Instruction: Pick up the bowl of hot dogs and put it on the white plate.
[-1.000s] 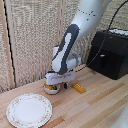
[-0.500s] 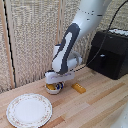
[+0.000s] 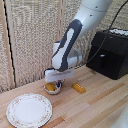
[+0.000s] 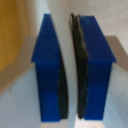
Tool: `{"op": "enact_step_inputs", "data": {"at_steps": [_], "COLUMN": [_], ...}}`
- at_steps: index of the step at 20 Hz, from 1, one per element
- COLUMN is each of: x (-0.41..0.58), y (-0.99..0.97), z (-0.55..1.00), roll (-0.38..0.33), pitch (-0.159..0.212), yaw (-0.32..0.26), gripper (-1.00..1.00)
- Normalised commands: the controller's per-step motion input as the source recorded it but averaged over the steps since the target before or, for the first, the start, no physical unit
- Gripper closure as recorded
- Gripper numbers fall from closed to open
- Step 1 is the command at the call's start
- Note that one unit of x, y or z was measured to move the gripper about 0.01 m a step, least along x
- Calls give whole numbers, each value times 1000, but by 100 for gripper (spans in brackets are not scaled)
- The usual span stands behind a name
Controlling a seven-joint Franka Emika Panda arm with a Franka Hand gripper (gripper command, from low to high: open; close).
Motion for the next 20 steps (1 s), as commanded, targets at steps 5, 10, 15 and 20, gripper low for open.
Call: {"op": "enact_step_inputs", "data": {"at_steps": [5, 10, 15, 20], "x": [0, 0, -57, -19], "y": [13, 321, 550, 675], "z": [683, 709, 533, 297], "roll": [182, 147, 90, 34], "pitch": [2, 35, 17, 0], "yaw": [63, 77, 91, 72], "gripper": [100, 100, 100, 100]}}
